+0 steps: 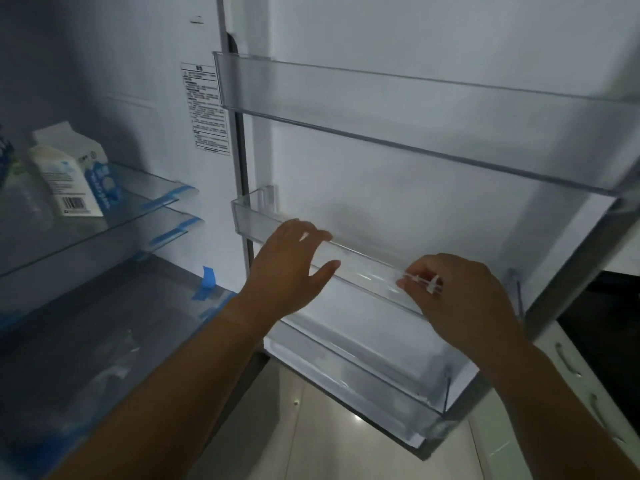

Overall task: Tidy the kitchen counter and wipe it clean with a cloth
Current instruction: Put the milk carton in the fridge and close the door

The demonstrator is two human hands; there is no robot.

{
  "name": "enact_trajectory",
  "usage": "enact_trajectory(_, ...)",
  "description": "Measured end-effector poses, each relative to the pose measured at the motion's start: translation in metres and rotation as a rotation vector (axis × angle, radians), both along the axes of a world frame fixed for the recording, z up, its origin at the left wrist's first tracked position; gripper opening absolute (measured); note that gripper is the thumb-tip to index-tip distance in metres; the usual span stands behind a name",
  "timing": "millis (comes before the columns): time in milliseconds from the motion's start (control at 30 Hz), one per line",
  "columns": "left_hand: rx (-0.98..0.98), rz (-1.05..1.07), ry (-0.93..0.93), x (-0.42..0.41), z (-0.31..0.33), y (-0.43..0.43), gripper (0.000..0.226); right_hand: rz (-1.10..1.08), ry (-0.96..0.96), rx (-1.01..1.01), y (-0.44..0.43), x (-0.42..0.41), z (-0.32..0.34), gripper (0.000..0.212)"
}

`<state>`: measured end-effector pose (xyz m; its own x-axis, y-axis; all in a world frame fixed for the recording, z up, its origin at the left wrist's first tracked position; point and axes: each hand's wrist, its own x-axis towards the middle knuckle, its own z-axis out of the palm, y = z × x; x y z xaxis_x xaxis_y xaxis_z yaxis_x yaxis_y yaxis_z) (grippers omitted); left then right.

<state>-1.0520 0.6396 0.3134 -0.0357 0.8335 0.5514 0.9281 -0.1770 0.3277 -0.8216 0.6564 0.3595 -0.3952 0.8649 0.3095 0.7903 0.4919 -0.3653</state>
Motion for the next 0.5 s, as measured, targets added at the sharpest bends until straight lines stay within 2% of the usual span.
enact_trajectory(233, -0.013, -0.01, 0.069, 0.043, 0.003, -0.016, 0.045, -0.004, 0.026, 0.033, -0.012, 0.031, 0.001, 0.026)
enact_trajectory(500, -0.031, -0.045, -0.047, 0.038, -0.007, -0.026, 0.057, 0.011, 0.056, 0.071, -0.044, 0.032, -0.008, 0.033)
